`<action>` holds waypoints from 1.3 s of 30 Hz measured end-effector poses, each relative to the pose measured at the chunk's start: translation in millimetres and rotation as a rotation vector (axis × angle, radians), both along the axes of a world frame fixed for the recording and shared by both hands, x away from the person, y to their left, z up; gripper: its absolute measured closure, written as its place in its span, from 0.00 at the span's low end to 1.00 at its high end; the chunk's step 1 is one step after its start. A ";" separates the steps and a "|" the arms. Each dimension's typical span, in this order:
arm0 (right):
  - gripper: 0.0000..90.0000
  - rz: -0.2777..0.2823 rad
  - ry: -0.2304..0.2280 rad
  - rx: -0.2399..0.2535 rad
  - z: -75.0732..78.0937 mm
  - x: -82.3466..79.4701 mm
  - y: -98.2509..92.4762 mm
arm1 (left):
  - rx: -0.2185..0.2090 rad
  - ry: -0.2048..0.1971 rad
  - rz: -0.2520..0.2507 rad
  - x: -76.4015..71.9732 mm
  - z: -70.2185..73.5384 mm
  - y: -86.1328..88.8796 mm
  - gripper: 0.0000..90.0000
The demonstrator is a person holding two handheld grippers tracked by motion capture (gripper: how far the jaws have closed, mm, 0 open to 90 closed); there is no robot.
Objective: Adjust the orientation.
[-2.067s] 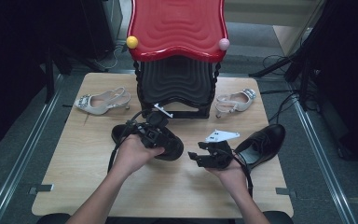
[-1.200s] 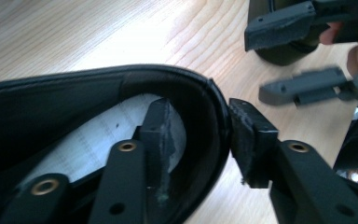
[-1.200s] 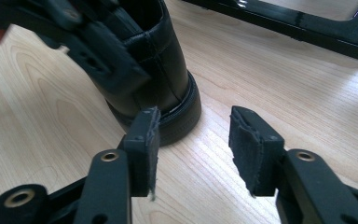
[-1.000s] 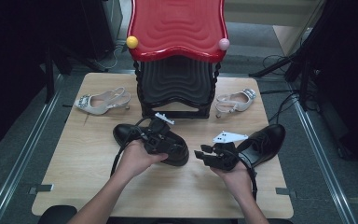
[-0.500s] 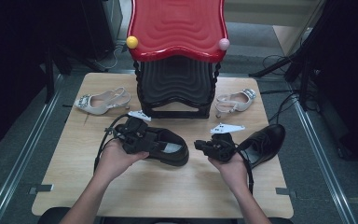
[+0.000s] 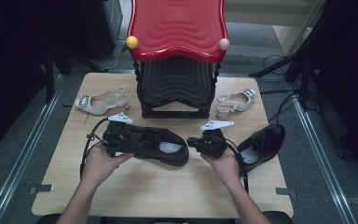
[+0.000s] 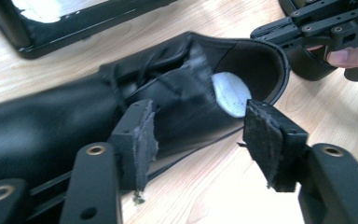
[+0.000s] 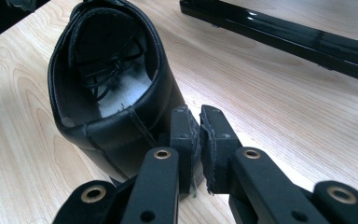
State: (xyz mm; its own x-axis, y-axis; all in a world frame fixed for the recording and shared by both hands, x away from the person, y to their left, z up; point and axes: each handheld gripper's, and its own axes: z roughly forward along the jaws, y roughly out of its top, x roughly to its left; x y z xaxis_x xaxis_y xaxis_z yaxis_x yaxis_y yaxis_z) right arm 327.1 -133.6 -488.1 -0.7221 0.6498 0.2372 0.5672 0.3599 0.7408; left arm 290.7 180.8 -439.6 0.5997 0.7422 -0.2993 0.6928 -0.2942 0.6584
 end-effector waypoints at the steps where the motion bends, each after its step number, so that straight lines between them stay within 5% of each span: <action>1: 0.94 0.006 -0.006 -0.002 -0.3 0.6 1.4 | -0.002 0.000 0.007 -1.7 -0.8 3.2 0.54; 7: 0.95 0.023 -0.002 -0.017 -1.9 5.3 5.6 | 0.004 -0.012 0.030 -5.4 -11.9 23.1 0.85; 12: 0.97 0.033 0.008 -0.021 -1.6 6.6 5.8 | 0.022 0.023 0.058 -1.7 -32.2 32.7 0.96; 22: 0.99 0.055 0.024 -0.028 -1.5 -4.2 4.2 | 0.047 0.020 0.066 6.2 -56.4 29.6 0.96; 34: 1.00 0.103 0.035 -0.029 -0.6 -23.3 6.0 | 0.020 0.028 0.057 9.5 -59.1 30.7 0.96; 36: 1.00 0.081 -0.001 -0.027 0.6 -20.0 8.3 | 0.016 0.029 0.057 9.6 -59.3 31.3 0.96; 39: 1.00 0.079 0.003 -0.024 -1.6 -9.2 13.7 | 0.001 0.041 0.054 10.0 -59.7 31.8 0.97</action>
State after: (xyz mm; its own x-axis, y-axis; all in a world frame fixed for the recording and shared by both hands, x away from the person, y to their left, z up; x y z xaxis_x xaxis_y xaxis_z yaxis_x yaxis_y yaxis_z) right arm 317.9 -119.9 -489.7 -0.7708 0.5962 0.2244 0.5383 0.4212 0.7299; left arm 300.7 212.6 -499.3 0.5459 0.7734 -0.3223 0.7343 -0.2563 0.6286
